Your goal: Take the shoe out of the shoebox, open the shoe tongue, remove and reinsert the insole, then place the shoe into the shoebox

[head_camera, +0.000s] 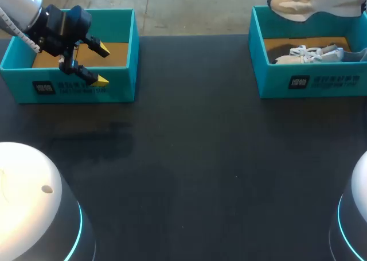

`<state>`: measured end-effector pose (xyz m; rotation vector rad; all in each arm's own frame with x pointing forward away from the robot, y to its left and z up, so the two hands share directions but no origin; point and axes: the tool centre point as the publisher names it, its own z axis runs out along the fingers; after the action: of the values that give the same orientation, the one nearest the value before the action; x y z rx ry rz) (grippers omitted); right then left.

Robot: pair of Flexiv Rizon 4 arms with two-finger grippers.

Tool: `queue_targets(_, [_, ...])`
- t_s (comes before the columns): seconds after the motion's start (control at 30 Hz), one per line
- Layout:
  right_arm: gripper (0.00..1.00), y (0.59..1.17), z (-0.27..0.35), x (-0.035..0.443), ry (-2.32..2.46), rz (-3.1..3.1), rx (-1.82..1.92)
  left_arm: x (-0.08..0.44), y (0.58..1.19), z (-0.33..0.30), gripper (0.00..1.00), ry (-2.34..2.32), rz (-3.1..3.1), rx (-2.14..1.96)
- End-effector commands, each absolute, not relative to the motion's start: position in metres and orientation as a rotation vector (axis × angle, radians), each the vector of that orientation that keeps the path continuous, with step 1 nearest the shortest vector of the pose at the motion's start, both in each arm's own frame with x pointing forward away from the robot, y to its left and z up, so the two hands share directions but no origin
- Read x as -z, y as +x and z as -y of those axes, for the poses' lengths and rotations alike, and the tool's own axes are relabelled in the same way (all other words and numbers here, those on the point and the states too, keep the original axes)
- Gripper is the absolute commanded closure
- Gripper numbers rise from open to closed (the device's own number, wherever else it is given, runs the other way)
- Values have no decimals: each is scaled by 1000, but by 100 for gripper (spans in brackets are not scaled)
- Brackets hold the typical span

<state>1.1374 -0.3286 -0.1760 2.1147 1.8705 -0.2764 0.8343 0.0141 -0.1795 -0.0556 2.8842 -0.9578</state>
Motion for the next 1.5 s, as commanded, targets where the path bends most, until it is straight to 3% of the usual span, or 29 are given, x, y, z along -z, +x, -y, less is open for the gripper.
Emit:
queue_targets(0.03, [100, 1134, 331, 180, 2121, -1845, 264, 179, 834, -14, 0, -56, -2885, 954])
queue_targets(1.5, [100, 1079, 329, 242, 2182, -1824, 327, 179, 834, -14, 0, -56, -2885, 954])
